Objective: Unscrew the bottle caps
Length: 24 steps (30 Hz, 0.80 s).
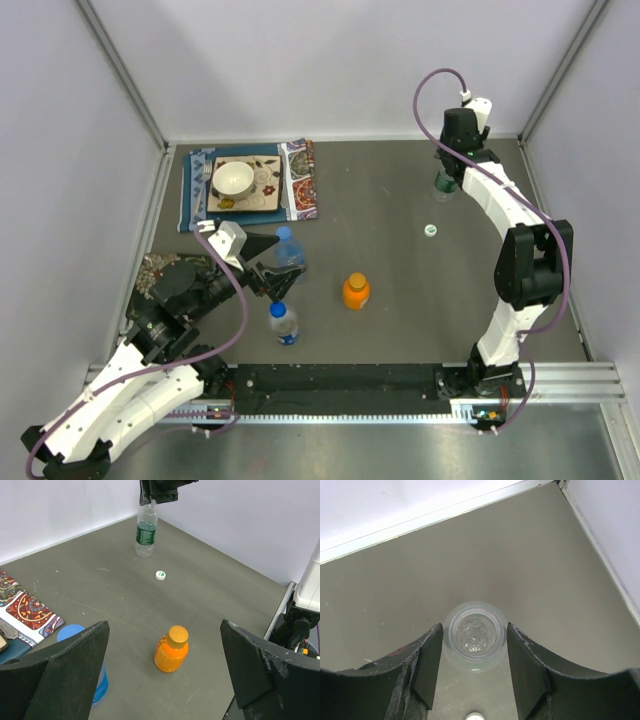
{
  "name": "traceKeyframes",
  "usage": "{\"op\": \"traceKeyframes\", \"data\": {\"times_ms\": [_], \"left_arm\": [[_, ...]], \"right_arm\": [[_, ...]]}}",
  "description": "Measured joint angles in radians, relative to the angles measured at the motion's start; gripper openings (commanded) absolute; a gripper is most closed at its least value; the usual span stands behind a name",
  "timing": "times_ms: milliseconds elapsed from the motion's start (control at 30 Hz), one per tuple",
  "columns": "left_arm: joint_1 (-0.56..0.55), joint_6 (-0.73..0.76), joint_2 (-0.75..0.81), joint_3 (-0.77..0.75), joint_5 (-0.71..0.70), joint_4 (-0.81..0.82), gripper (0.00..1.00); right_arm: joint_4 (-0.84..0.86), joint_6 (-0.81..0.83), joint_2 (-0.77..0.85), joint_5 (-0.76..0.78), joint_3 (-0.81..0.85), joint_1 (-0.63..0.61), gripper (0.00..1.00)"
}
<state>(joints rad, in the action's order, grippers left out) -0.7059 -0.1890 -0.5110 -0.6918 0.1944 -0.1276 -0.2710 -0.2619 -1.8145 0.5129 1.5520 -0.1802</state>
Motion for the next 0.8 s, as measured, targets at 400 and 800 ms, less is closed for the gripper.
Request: {"op": "traceKeyframes", "data": {"times_ms": [400, 800], "left_arm": [[0.000, 0.000, 0.000, 0.000, 0.000, 0.000, 0.98], [0.000, 0.000, 0.000, 0.000, 0.002, 0.000, 0.98]], "right_arm": [[-0.001, 0.000, 0.000, 0.000, 0.000, 0.000, 0.74], [-0.007, -0.003, 0.034, -0.013, 0.000, 0.000, 0.83]]}}
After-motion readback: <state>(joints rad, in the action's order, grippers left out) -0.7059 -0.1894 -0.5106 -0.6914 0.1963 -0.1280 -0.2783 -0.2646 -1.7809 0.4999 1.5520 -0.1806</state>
